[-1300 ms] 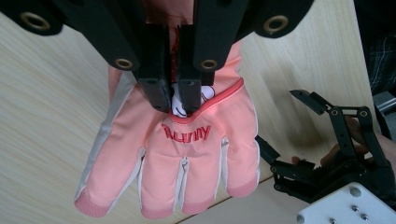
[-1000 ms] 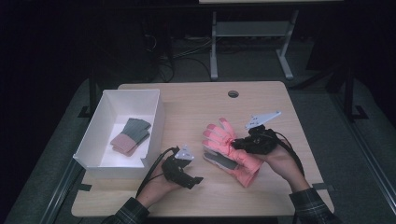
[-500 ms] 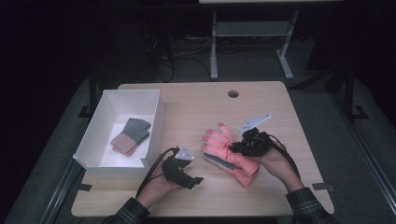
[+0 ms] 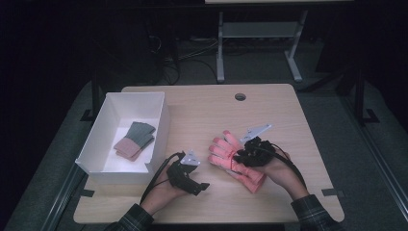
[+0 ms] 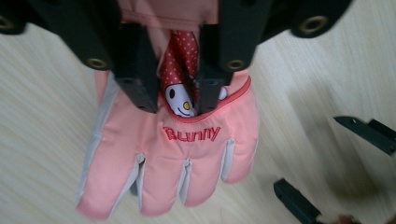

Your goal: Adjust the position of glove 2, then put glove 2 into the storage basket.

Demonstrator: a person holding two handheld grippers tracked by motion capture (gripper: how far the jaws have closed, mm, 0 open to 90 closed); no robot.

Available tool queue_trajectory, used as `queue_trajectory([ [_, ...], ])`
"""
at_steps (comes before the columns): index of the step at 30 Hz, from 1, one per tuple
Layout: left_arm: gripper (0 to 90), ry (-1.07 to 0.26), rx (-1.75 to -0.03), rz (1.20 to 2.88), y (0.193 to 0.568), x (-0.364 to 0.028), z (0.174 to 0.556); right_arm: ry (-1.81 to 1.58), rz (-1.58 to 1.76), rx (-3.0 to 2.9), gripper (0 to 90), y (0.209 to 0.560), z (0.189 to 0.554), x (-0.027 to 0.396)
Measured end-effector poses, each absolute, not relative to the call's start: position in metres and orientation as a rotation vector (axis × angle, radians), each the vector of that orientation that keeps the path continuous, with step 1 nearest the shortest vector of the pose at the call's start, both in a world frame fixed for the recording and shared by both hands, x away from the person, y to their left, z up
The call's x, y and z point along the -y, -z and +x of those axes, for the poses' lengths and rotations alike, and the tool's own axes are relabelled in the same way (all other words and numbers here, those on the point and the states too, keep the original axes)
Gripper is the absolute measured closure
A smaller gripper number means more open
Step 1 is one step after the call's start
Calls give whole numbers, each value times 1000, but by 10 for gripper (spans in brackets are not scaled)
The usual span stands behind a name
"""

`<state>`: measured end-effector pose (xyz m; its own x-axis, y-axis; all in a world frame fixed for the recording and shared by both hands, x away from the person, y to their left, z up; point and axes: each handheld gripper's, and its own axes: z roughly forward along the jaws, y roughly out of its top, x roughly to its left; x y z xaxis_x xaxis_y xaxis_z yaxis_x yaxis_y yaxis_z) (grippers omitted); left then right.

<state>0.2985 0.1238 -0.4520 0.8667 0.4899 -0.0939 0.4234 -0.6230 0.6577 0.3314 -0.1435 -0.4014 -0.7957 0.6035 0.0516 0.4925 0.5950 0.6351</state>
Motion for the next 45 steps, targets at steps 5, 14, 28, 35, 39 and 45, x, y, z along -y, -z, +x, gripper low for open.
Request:
queue_trajectory([
  [5,269,-113,-656,2290,446,-126,297,-1048,925,-2622,557,389,331,152],
  [14,867,-46,-615,2254,430,-121,296,-1195,960,-2540,654,375,331,167],
  [28,896,21,-575,2282,434,-87,295,-1143,1102,-2469,900,392,343,225],
  [35,896,15,-584,2300,436,-82,300,-1119,1143,-2510,900,421,340,252],
  [39,896,22,-608,2290,437,-80,304,-1085,1145,-2572,900,434,333,252],
  [45,896,22,-624,2293,442,-76,311,-1090,1087,-2642,900,443,326,242],
])
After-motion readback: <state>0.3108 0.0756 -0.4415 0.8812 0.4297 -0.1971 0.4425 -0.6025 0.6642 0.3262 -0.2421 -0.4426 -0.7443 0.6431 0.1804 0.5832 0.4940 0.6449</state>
